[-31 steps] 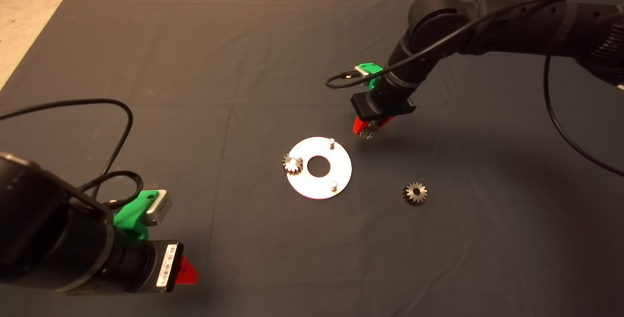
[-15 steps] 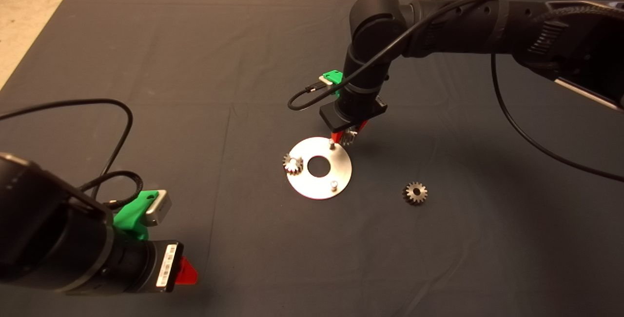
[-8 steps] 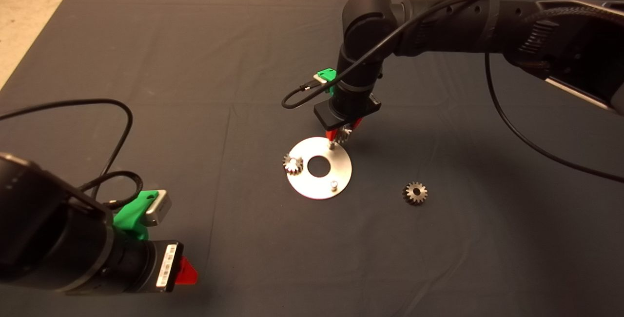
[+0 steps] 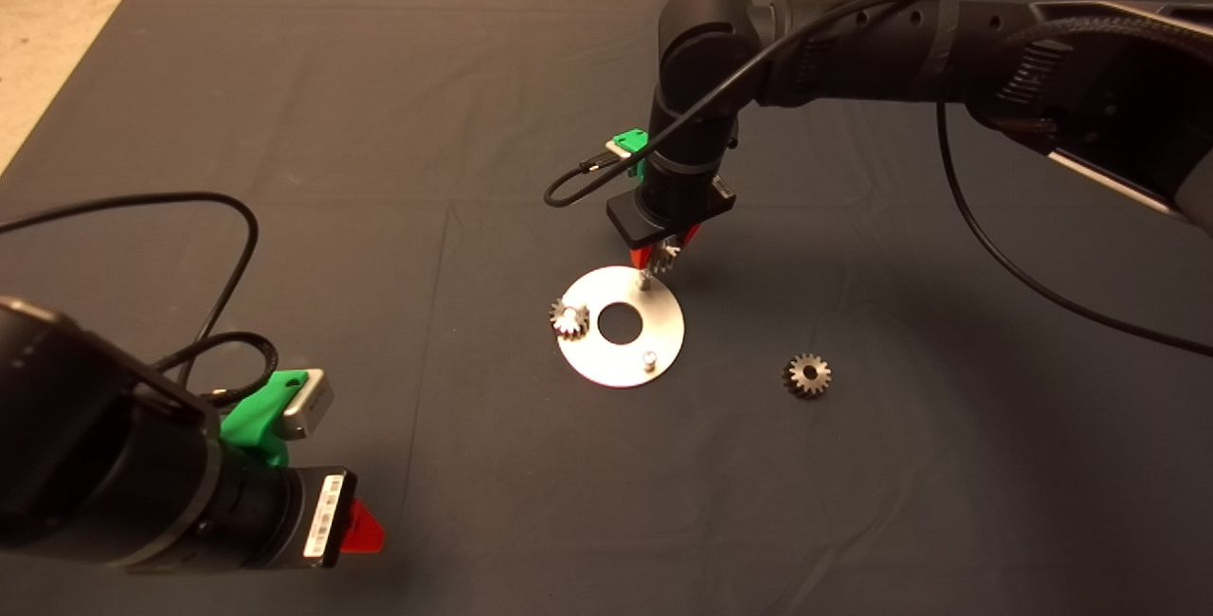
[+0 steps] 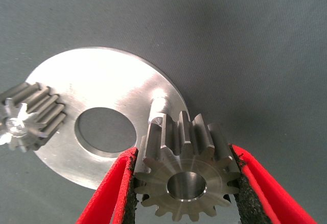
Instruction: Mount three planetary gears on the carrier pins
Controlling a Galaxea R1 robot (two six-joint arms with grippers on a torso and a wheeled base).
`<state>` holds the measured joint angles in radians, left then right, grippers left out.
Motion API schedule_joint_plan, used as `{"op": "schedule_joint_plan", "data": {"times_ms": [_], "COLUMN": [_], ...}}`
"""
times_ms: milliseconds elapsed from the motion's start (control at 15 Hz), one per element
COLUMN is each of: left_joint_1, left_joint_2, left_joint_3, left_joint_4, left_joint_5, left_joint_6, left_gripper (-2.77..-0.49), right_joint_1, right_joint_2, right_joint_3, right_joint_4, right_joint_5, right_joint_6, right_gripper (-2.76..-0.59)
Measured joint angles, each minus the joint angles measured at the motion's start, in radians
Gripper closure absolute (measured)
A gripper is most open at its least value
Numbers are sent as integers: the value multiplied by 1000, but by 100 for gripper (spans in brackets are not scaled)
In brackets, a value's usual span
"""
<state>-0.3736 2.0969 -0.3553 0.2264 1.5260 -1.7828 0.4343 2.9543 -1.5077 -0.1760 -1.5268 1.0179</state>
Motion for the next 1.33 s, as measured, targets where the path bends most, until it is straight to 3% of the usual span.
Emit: {"op": "schedule_joint_plan", "data": {"times_ms": [467,1333], "left_joint_1": [0,0], "left_joint_2": [0,0], "left_joint_3": [0,0], "left_joint_4": [0,0], "left_joint_5": [0,0], "left_joint_6": [0,0], "left_gripper": [-204,-204], "right_joint_1": [-46,-50], "right_joint_2": [5,5], "right_joint_3": [-5,-10], "right_joint_4": [-11,-19], "right_joint_5": [0,0], "right_joint_6": [0,0], "right_gripper": [-113,-113]}}
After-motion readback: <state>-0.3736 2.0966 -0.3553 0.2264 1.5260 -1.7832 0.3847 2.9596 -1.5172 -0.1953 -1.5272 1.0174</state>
